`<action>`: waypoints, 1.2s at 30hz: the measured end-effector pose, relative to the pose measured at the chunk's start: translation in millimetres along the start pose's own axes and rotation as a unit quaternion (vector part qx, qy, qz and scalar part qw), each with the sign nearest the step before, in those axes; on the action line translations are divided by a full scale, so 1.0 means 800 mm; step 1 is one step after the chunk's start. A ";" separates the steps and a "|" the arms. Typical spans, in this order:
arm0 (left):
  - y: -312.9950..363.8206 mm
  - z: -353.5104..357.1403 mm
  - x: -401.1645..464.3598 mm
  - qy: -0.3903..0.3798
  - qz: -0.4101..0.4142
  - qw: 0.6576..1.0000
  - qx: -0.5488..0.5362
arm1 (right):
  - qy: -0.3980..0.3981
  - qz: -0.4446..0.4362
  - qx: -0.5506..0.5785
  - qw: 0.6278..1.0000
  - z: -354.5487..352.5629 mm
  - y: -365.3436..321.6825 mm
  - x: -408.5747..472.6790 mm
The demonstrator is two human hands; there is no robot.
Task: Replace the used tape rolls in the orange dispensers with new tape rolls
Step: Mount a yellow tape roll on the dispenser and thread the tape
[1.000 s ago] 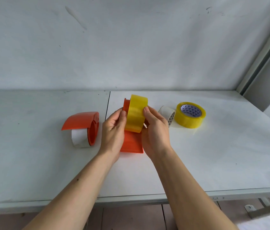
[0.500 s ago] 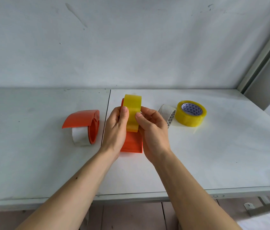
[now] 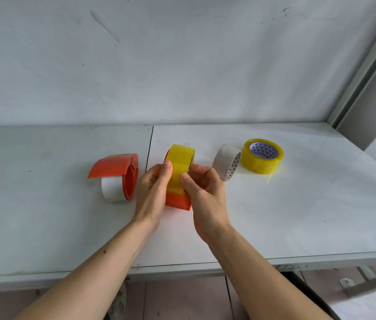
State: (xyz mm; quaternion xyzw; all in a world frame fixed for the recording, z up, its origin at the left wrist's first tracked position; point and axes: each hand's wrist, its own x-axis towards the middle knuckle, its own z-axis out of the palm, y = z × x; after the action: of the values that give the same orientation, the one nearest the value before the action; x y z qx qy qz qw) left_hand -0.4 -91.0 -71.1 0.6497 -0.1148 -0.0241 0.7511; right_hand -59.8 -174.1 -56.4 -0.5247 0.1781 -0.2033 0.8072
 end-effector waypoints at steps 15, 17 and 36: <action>0.008 -0.023 0.019 0.063 -0.054 0.993 0.089 | 0.120 -0.033 -0.232 0.965 -0.022 -0.020 0.053; 0.004 -0.024 0.026 0.060 -0.067 0.994 0.065 | 0.113 -0.010 -0.249 0.962 -0.023 -0.020 0.064; 0.002 -0.021 0.022 0.063 0.003 0.997 0.040 | 0.053 0.023 -0.335 0.940 -0.022 -0.016 0.085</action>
State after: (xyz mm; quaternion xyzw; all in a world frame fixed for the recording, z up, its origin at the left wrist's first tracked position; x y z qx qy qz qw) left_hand 20.3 -77.7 -69.0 0.6790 -0.0697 0.0241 0.7304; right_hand -12.5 -227.1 -56.5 -0.7489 0.2906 -0.1405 0.5788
